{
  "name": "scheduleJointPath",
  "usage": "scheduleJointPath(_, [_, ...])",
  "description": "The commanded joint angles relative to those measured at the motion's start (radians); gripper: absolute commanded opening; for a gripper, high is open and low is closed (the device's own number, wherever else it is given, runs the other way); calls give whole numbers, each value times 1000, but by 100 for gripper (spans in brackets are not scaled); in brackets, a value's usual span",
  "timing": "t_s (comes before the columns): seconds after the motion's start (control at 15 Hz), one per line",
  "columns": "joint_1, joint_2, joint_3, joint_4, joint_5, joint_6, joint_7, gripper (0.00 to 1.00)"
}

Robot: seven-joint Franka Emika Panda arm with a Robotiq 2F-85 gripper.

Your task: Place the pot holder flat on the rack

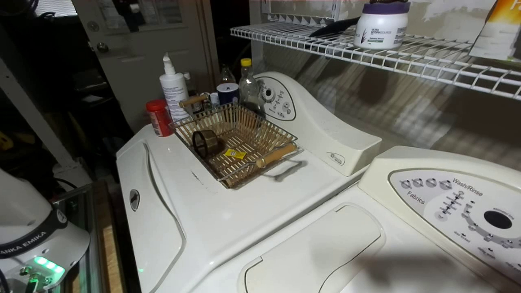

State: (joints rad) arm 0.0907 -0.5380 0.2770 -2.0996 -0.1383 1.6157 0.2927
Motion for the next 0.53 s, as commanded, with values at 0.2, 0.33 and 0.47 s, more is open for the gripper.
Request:
scheduleJointPath(0.2, [-18, 216, -45, 283, -58, 93, -67, 100])
scheduleJointPath(0.33, [-15, 274, -62, 349, -46, 110, -80, 100])
scheduleJointPath(0.47, [-13, 329, -73, 411, -48, 107, -84, 100])
